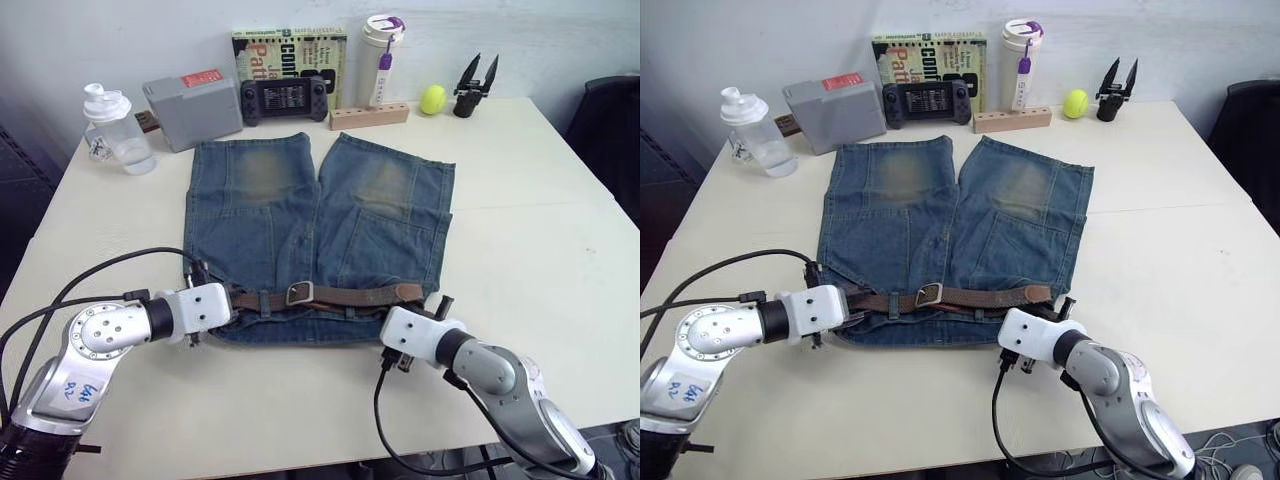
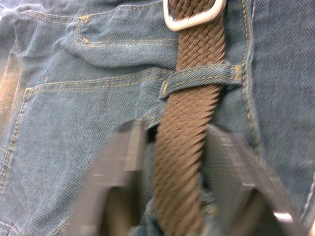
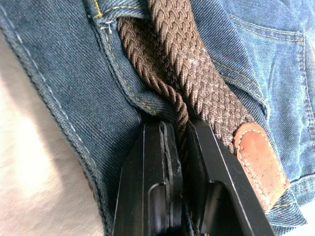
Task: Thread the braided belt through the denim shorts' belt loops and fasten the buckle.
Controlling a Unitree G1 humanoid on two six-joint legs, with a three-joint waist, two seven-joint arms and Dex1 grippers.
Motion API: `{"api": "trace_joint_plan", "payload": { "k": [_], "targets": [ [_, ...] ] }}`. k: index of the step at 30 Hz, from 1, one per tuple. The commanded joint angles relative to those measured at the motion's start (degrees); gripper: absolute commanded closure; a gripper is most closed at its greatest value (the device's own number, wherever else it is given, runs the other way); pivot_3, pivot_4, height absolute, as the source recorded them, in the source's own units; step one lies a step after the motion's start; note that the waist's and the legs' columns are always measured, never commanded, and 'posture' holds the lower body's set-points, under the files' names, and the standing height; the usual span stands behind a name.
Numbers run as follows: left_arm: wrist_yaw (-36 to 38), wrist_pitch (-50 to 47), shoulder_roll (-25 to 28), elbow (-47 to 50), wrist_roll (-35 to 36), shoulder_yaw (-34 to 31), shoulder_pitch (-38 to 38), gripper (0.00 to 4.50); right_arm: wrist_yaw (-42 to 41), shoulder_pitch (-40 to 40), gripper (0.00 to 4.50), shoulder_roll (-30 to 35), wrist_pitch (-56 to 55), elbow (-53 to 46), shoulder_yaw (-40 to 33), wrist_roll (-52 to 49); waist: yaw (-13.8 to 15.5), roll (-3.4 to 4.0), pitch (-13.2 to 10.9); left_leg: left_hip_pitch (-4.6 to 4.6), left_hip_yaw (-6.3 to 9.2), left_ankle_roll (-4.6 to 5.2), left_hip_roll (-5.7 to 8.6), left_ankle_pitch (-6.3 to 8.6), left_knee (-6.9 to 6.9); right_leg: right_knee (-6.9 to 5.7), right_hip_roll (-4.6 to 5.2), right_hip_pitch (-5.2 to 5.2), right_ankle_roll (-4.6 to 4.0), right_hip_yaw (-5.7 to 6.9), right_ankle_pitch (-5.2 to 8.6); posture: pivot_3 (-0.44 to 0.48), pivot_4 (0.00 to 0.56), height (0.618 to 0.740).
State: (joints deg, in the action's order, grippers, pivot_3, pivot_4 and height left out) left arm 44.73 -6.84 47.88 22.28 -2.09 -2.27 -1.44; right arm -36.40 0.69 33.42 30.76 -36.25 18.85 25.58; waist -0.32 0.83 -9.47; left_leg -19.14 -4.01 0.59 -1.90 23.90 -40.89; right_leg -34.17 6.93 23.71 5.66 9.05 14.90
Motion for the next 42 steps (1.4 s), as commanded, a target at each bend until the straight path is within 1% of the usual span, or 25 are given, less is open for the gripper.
{"api": "trace_joint_plan", "payload": {
  "k": [1,5,8,10,12,15,20,22,26,28,31,34,35,37,38,39,40,41,42],
  "targets": [
    [-2.5,1.0,-0.2,1.6,-2.5,-1.2,2.7,3.72,-1.0,-0.2,4.5,-0.7,0.8,1.7,2.6,0.1,-0.1,0.0,0.0,0.0,0.0,0.0,-0.01,0.0,0.0,0.0,-0.01,0.0,0.0,0.0,0.0,0.0,0.15,0.726],
    [-8.6,2.3,-0.6,-5.2,-5.4,-7.8,9.1,3.72,-1.2,-0.1,4.5,-0.6,0.9,1.8,2.3,-0.1,-0.5,0.0,0.0,0.01,0.01,0.0,-0.04,0.0,0.01,0.01,-0.02,0.0,-0.02,0.0,0.01,0.0,0.15,0.726],
    [-13.6,2.4,-1.8,-10.9,-6.0,-11.8,11.9,3.72,-1.2,0.1,4.5,-0.4,0.9,2.1,2.1,-0.2,-0.9,0.03,0.0,0.05,0.06,-0.01,-0.11,0.01,0.06,-0.02,-0.03,0.01,-0.11,0.05,0.06,0.0,0.15,0.726],
    [-17.5,0.7,-4.1,-13.5,-5.0,-14.7,12.5,3.72,-1.2,0.3,4.5,-0.2,1.0,2.3,2.0,-0.3,-1.0,0.09,0.0,0.07,0.07,-0.01,-0.12,0.01,0.09,-0.03,-0.03,0.0,-0.12,0.05,0.07,0.0,0.15,0.726],
    [-19.6,-1.6,-6.6,-14.4,-3.0,-16.7,12.6,3.72,-1.2,0.3,4.5,0.1,1.0,2.3,2.0,-0.5,-1.1,0.11,0.0,0.07,0.07,-0.01,-0.12,0.01,0.14,-0.04,-0.02,-0.02,-0.12,0.05,0.07,0.0,0.15,0.726],
    [-21.4,-3.5,-8.6,-15.5,-2.1,-17.6,13.3,3.72,-1.2,0.4,4.5,0.3,1.1,2.2,2.0,-0.6,-1.1,0.12,0.1,0.1,0.09,-0.01,-0.11,0.01,0.14,-0.04,0.01,-0.01,-0.12,0.07,0.07,0.0,0.15,0.726],
    [-24.2,-10.8,-13.9,-16.1,3.4,-19.9,12.6,3.72,-1.2,0.5,4.5,0.4,1.5,2.3,1.7,-0.6,-1.1,0.51,0.3,0.19,0.06,-0.01,-0.1,0.01,0.16,-0.06,0.05,-0.03,-0.12,0.04,0.07,0.0,0.15,0.726],
    [-24.2,-12.7,-14.7,-16.4,5.0,-20.0,12.6,3.72,-1.2,0.5,4.5,0.6,1.6,2.2,1.5,-0.6,-1.1,0.67,0.4,0.3,0.05,-0.01,-0.09,0.01,0.19,-0.07,0.07,-0.1,-0.13,0.04,0.07,0.0,0.15,0.726],
    [-23.2,-14.2,-15.2,-14.5,6.3,-17.8,12.9,3.72,-1.1,0.3,4.5,0.8,1.6,2.3,1.2,-0.5,-1.2,0.88,0.6,0.83,-0.17,-0.01,0.02,0.01,0.63,-0.22,0.29,-0.3,-0.25,0.01,0.16,0.0,0.15,0.726],
    [-22.7,-14.5,-15.3,-13.7,6.8,-16.7,13.2,3.72,-1.1,0.3,4.5,1.0,1.5,2.3,1.1,-0.4,-1.2,1.0,0.7,0.94,-0.28,0.01,0.03,0.0,0.81,-0.24,0.42,-0.28,-0.24,0.01,0.19,0.0,0.15,0.726],
    [-19.7,-10.3,-15.7,-9.3,7.4,-13.0,14.7,3.72,-0.4,1.0,4.5,1.3,1.1,3.1,0.5,0.3,-1.2,0.98,0.7,0.94,-0.29,0.01,0.03,-0.01,0.81,-0.24,0.43,-0.28,-0.24,0.01,0.2,0.0,0.15,0.726],
    [-18.6,-1.9,-13.8,-6.7,2.5,-8.4,16.9,3.72,0.3,1.8,4.5,2.4,-0.5,4.6,-0.7,-0.1,-1.1,0.94,0.7,0.92,-0.31,0.03,0.05,0.0,0.81,-0.22,0.56,-0.27,-0.24,0.04,0.19,0.0,0.15,0.726],
    [-18.6,0.2,-13.8,-6.2,1.8,-8.1,17.6,3.49,0.5,2.2,4.5,2.9,-1.2,5.1,-1.2,-0.3,-1.1,0.91,0.7,0.93,-0.32,0.07,0.06,0.02,0.81,-0.21,0.59,-0.27,-0.24,0.05,0.19,0.0,0.15,0.726],
    [-18.1,3.8,-13.7,-6.0,1.7,-8.0,19.1,2.87,0.8,2.9,4.5,3.9,-2.9,6.2,-2.2,-0.8,-0.8,0.87,0.7,0.9,-0.32,0.19,0.14,0.04,0.79,-0.15,0.7,-0.29,-0.24,0.04,0.19,0.0,0.15,0.726],
    [-17.7,5.6,-13.4,-6.1,1.3,-7.7,20.0,2.46,1.1,3.3,4.5,4.6,-3.9,7.2,-2.8,-0.8,-0.7,0.87,0.7,0.86,-0.33,0.25,0.17,0.04,0.79,-0.09,0.74,-0.32,-0.23,0.03,0.19,0.0,0.15,0.726],
    [-17.1,7.3,-13.2,-6.0,1.3,-7.5,20.8,1.93,1.3,3.7,4.5,5.3,-5.3,8.3,-3.3,-0.7,-0.5,0.87,0.7,0.85,-0.33,0.29,0.19,0.04,0.78,-0.04,0.77,-0.32,-0.21,0.03,0.18,0.0,0.15,0.726],
    [-16.5,8.1,-13.2,-5.6,1.7,-7.2,21.6,1.6,1.5,4.1,4.5,6.0,-6.9,9.5,-3.9,-1.0,-0.5,0.87,0.7,0.85,-0.33,0.31,0.19,0.05,0.77,0.03,0.77,-0.33,-0.21,0.03,0.18,0.0,0.15,0.726],
    [-16.1,8.6,-13.2,-5.2,2.1,-7.1,22.2,1.38,1.7,4.4,4.5,6.5,-8.0,10.2,-4.3,-1.2,-0.1,0.85,0.7,0.85,-0.33,0.32,0.2,0.05,0.77,0.07,0.78,-0.33,-0.21,0.03,0.17,0.0,0.15,0.726],
    [-15.1,9.2,-13.1,-3.9,2.7,-6.5,22.8,0.82,2.1,4.8,4.5,7.0,-9.2,11.4,-4.9,-1.3,0.2,0.85,0.7,0.86,-0.35,0.34,0.21,0.05,0.75,0.21,0.81,-0.33,-0.2,0.02,0.17,0.0,0.15,0.726]
  ]
}}
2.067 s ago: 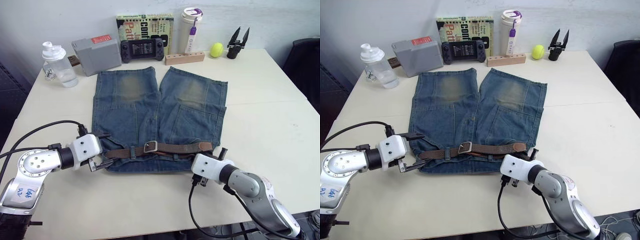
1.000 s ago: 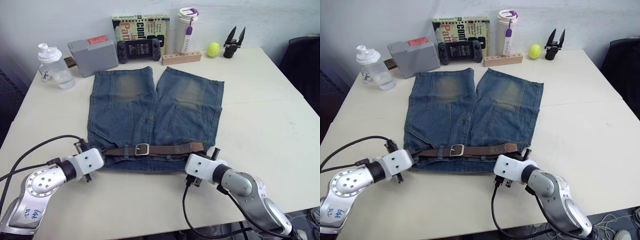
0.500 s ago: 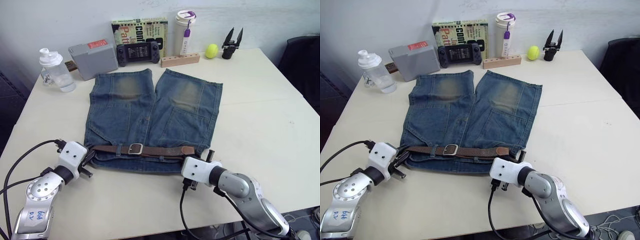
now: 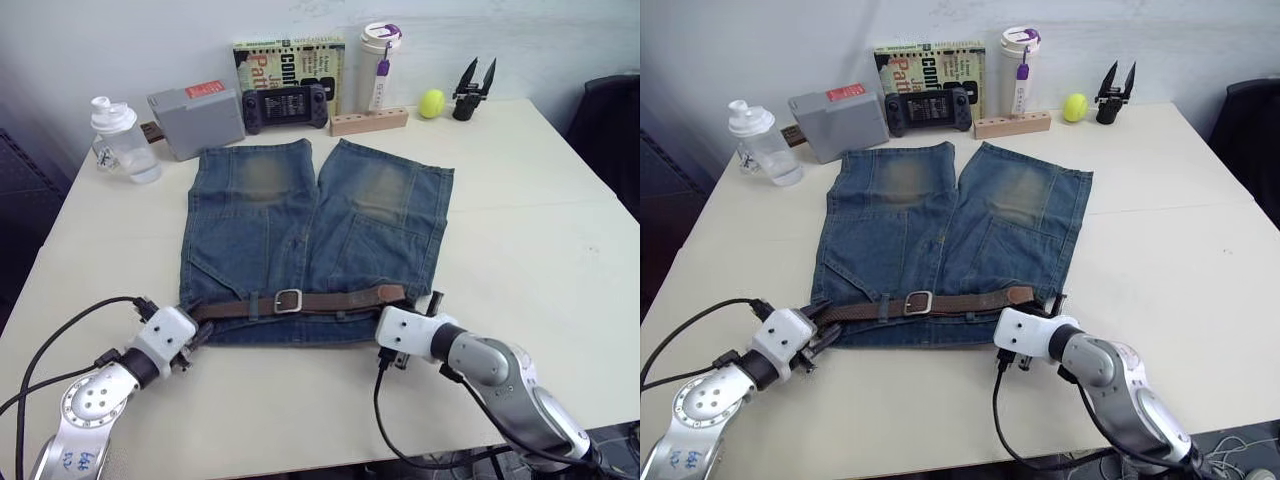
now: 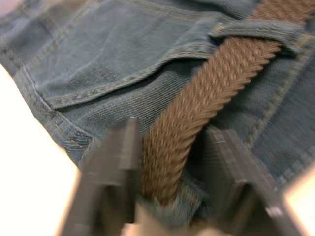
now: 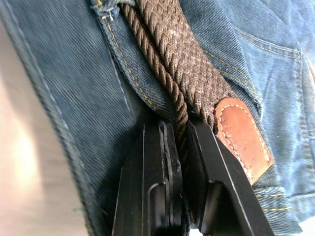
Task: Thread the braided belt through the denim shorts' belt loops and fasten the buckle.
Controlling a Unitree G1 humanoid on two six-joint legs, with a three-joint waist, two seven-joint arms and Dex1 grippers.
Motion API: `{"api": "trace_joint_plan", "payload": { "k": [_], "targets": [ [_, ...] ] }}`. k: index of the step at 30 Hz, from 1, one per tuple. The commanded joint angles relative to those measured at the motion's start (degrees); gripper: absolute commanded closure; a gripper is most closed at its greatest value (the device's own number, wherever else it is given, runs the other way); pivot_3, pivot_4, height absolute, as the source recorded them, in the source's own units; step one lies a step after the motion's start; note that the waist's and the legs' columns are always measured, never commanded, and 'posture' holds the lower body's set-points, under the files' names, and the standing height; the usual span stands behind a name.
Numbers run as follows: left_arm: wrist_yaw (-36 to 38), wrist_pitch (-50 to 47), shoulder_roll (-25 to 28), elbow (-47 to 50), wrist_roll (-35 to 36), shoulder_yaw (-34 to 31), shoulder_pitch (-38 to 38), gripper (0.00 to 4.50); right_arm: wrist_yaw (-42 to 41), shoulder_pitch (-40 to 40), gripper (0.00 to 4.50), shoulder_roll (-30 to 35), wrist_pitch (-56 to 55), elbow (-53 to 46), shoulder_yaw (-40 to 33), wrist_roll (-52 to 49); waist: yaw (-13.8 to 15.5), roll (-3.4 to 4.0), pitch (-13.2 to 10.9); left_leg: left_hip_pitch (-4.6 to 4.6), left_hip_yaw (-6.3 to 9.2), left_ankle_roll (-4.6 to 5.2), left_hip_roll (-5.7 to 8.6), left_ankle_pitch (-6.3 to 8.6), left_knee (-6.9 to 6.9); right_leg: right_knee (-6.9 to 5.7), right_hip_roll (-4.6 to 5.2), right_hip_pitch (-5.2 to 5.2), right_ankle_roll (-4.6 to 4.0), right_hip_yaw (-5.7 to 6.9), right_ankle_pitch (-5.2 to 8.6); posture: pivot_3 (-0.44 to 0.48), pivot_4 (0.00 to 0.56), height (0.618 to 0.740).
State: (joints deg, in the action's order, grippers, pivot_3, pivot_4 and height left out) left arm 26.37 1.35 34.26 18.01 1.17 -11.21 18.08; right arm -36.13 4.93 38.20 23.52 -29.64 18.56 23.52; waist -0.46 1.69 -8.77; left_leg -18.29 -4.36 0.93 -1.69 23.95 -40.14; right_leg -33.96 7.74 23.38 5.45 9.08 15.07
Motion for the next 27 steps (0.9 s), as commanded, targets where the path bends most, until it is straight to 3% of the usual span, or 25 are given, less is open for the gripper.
{"api": "trace_joint_plan", "payload": {
  "k": [1,2,10,12,16,20,21,27],
  "targets": [
    [4.1,1.3,0.8,1.9,-0.1,3.0,3.8,0.55,2.1,1.1,4.5,2.9,-3.6,6.0,-5.2,0.6,0.6,-0.01,0.0,0.0,-0.02,0.01,0.01,0.0,-0.02,0.0,0.01,0.0,0.01,-0.01,-0.01,0.0,0.15,0.726],
    [4.6,1.3,0.5,3.4,0.8,3.3,4.2,0.24,2.4,1.4,4.5,3.5,-5.1,7.2,-5.8,0.4,0.7,-0.03,0.0,-0.01,-0.02,0.04,0.03,-0.01,-0.03,-0.01,0.04,0.0,0.01,0.0,-0.01,0.0,0.15,0.726],
    [7.6,-2.4,-1.6,11.3,8.1,3.5,7.4,0.24,2.7,0.2,4.5,7.0,-16.9,13.6,-9.1,-2.3,0.7,-0.54,-0.4,-0.13,-0.03,0.07,-0.08,0.0,-0.06,0.0,-0.08,0.07,0.08,0.06,-0.05,0.0,0.15,0.726],
    [8.1,-3.8,-1.8,12.5,10.5,2.3,7.9,0.19,2.0,-0.2,3.54,7.0,-18.3,13.2,-10.1,-3.9,0.7,-0.53,-0.4,-0.15,-0.03,0.07,-0.09,0.0,-0.05,-0.01,-0.09,0.07,0.08,0.06,-0.05,0.0,0.15,0.726],
    [10.2,-8.0,-1.0,16.4,18.6,-2.5,9.7,0.09,-5.2,-3.1,1.94,5.2,-13.5,7.3,-15.2,-17.1,0.6,-0.71,-0.5,-0.17,-0.03,0.08,-0.09,0.0,-0.05,0.03,-0.07,0.07,0.09,0.05,-0.05,0.0,0.15,0.726],
    [14.5,-13.9,2.7,20.8,29.0,-10.8,11.9,0.0,-16.3,-7.9,0.24,9.3,-4.2,0.4,-22.9,-32.7,0.5,-0.75,-0.7,-0.31,0.15,0.07,-0.22,0.02,-0.04,0.06,-0.12,0.1,0.09,0.05,-0.05,0.0,0.15,0.726],
    [15.1,-15.2,3.6,21.4,30.8,-12.1,12.2,0.0,-17.5,-8.0,0.04,10.0,-2.7,-0.2,-24.4,-34.9,0.5,-0.74,-0.7,-0.33,0.18,0.08,-0.23,0.02,-0.05,0.07,-0.12,0.1,0.09,0.05,-0.05,0.0,0.15,0.726],
    [17.9,-25.0,11.0,21.7,46.0,-22.9,8.4,0.0,-22.7,-2.6,0.04,13.2,7.8,3.7,-35.8,-51.0,0.5,-0.54,-1.0,-0.32,0.16,0.13,-0.17,0.05,-0.14,0.12,-0.07,0.13,0.05,0.01,-0.04,0.0,0.15,0.726]
  ]
}}
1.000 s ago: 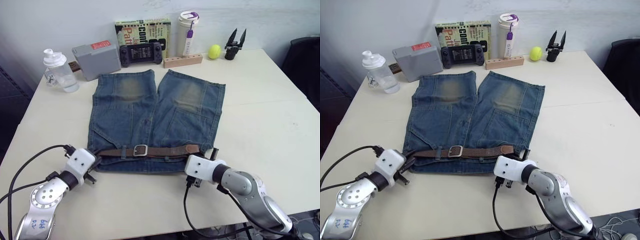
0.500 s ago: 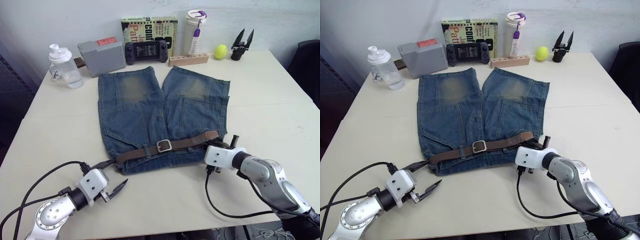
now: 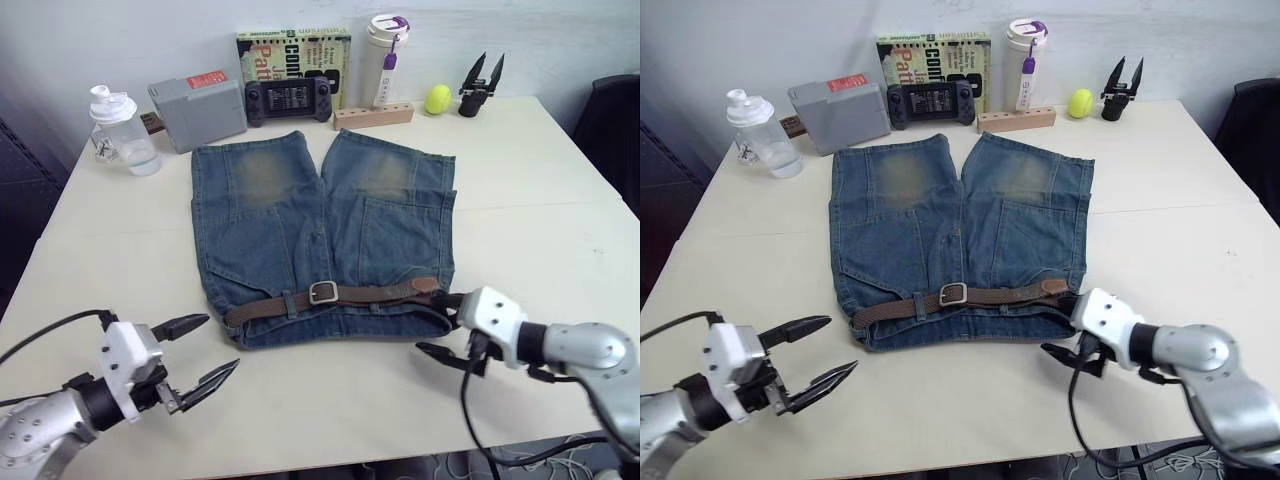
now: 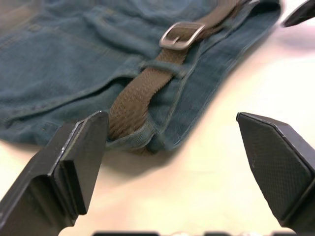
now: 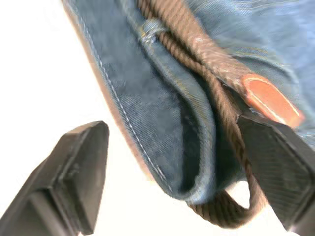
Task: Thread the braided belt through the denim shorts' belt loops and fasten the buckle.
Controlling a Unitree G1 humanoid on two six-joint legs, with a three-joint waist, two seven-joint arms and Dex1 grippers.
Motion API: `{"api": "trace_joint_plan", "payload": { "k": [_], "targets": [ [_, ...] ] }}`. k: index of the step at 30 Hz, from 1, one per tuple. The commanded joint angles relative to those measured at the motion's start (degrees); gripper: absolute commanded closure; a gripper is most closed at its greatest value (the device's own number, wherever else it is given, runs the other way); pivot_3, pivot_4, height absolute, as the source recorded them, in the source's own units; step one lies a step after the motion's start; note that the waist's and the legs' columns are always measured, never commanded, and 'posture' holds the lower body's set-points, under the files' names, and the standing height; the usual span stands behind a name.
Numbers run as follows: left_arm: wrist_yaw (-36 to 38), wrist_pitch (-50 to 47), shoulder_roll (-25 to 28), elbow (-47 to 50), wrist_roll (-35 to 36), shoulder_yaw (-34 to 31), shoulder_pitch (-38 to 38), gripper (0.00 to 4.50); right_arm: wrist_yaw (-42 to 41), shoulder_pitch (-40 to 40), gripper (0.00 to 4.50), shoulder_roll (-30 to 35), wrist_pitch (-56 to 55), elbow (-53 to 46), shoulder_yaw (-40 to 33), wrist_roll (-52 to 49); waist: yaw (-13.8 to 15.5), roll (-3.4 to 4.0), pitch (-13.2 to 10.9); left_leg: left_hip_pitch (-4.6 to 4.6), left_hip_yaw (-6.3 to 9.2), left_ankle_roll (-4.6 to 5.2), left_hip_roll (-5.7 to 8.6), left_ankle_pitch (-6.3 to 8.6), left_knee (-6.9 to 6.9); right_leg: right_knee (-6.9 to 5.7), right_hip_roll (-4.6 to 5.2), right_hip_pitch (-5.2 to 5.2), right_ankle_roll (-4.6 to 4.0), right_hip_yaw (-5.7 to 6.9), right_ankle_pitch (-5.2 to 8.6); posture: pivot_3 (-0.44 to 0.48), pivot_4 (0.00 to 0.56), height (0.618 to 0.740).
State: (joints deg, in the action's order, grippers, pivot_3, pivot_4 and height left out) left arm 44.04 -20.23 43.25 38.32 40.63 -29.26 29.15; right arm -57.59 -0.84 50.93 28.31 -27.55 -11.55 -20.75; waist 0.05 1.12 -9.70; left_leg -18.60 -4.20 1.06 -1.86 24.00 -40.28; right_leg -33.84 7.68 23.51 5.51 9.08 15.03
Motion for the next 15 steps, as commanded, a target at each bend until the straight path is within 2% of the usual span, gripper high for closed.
{"api": "trace_joint_plan", "payload": {
  "k": [1,5,15],
  "targets": [
    [-0.5,-4.4,2.6,1.0,7.6,-5.6,-4.0,0.0,-0.8,4.7,0.04,0.1,3.2,3.2,-6.9,-7.7,0.0,0.03,0.0,0.0,0.02,-0.01,0.01,0.0,0.03,0.0,-0.03,0.0,0.0,0.0,0.0,0.0,0.15,0.726],
    [-1.9,-6.7,3.8,-1.5,7.9,-7.6,-8.3,0.0,1.3,10.2,0.04,-0.8,4.1,9.1,-10.1,-10.6,0.1,0.12,-0.1,-0.06,-0.01,-0.04,0.1,-0.02,0.02,-0.16,-0.09,0.01,0.03,0.06,-0.02,0.0,0.15,0.726],
    [-3.5,-6.7,1.6,-3.2,5.0,-5.2,-12.4,0.0,5.8,11.6,0.04,-2.1,3.5,11.8,-7.6,-8.6,0.1,0.11,-0.1,-0.27,-0.21,-0.12,0.23,-0.06,0.0,-0.05,-0.29,0.16,0.22,0.04,-0.12,0.0,0.15,0.726]
  ]
}}
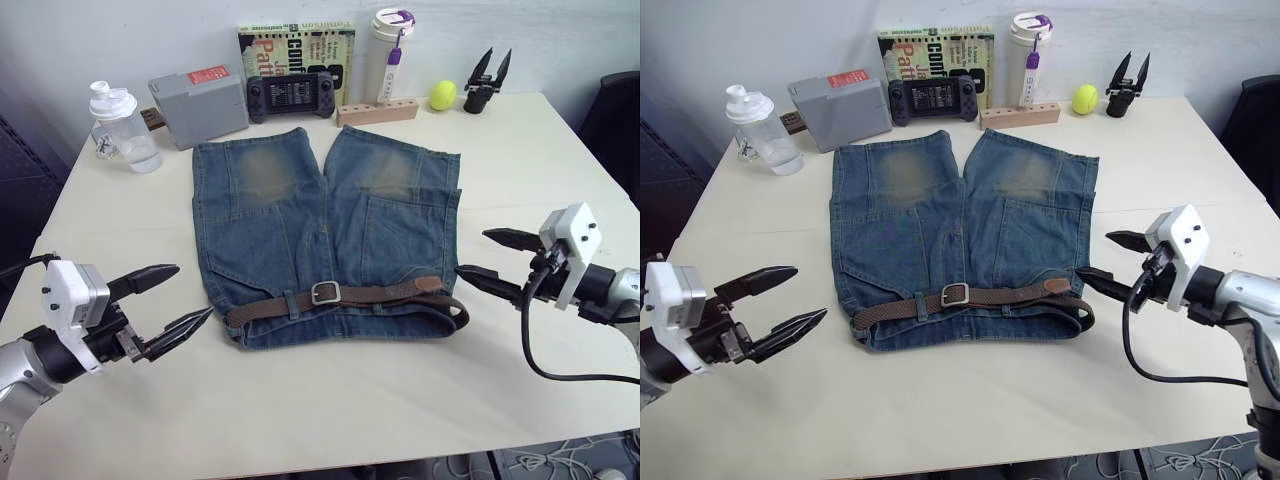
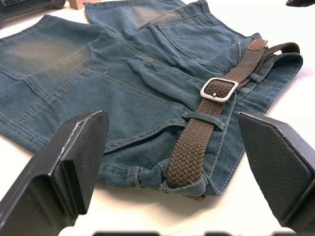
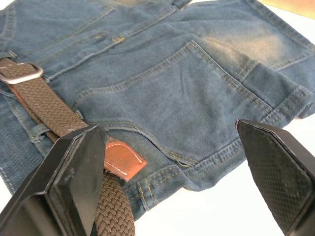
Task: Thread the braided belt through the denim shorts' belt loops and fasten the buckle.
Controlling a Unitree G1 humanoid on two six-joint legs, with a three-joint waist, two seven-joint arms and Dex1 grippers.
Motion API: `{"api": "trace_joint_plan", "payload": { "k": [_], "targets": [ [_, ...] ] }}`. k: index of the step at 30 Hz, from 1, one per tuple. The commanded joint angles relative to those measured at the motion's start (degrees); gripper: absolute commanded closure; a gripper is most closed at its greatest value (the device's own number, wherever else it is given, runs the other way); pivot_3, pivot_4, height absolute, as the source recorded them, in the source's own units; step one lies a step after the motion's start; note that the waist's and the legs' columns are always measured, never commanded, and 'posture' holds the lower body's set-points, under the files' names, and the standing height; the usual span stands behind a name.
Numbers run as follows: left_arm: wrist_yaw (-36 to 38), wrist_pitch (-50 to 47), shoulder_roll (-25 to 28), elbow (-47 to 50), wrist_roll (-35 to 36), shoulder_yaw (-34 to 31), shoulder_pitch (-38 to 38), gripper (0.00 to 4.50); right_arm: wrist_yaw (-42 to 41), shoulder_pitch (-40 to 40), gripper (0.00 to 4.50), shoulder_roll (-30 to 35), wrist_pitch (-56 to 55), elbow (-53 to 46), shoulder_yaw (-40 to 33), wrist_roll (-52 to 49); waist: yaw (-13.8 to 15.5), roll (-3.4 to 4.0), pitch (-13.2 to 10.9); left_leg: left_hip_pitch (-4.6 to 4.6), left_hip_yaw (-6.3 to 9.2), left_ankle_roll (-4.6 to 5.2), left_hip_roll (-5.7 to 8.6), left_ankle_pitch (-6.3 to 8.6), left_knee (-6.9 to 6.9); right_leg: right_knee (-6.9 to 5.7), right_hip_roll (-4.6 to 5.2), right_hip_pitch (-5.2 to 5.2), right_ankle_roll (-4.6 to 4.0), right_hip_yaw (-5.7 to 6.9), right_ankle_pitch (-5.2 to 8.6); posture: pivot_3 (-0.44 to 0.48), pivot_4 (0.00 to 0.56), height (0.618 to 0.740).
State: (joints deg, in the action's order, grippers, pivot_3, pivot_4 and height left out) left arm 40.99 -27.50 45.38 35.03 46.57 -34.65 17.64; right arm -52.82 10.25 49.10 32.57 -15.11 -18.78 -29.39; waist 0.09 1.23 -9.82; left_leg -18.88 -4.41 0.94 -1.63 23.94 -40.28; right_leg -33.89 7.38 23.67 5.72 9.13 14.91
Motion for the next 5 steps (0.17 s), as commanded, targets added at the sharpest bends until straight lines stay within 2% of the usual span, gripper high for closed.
{"api": "trace_joint_plan", "payload": {
  "k": [1,5],
  "targets": [
    [-0.5,0.7,-0.7,0.0,-1.3,0.5,-1.3,0.0,1.3,0.6,0.04,-0.3,-0.8,-0.6,-0.2,0.1,0.0,0.0,0.0,0.0,0.0,-0.03,0.0,-0.02,-0.01,-0.01,-0.01,0.0,0.01,-0.01,-0.01,0.0,0.15,0.726],
    [-0.7,0.4,-0.8,-0.3,-1.6,1.1,-2.7,0.0,1.8,0.1,0.04,-0.1,-1.0,-0.9,0.4,0.7,0.1,0.01,0.0,0.02,0.0,-0.06,-0.01,-0.03,-0.02,-0.03,-0.04,0.0,0.01,-0.03,-0.01,0.0,0.15,0.726]
  ]
}}
